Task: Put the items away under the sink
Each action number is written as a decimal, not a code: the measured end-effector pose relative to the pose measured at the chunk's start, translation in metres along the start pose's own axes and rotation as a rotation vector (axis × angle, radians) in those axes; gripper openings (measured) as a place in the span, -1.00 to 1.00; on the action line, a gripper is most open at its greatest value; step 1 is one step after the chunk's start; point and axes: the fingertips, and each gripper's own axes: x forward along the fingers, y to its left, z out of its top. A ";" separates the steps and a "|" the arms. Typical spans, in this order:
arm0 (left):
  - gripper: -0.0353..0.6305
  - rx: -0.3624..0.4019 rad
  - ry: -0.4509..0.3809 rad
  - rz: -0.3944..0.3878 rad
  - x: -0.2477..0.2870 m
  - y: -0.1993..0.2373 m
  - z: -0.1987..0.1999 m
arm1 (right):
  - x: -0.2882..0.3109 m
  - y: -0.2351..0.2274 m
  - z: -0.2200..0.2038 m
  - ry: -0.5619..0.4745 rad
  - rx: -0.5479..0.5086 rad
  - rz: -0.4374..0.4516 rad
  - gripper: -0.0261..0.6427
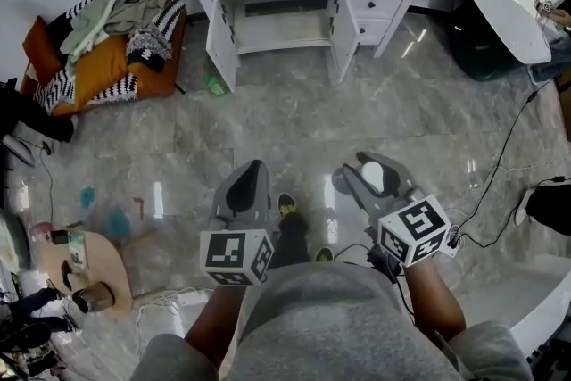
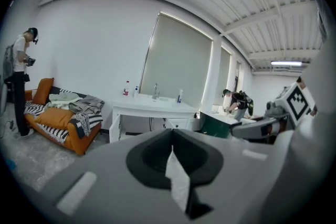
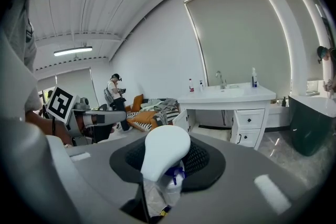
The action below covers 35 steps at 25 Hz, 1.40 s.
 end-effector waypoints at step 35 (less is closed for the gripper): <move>-0.86 -0.026 -0.024 -0.055 0.074 0.106 0.050 | 0.117 -0.007 0.058 0.008 0.022 -0.060 -0.54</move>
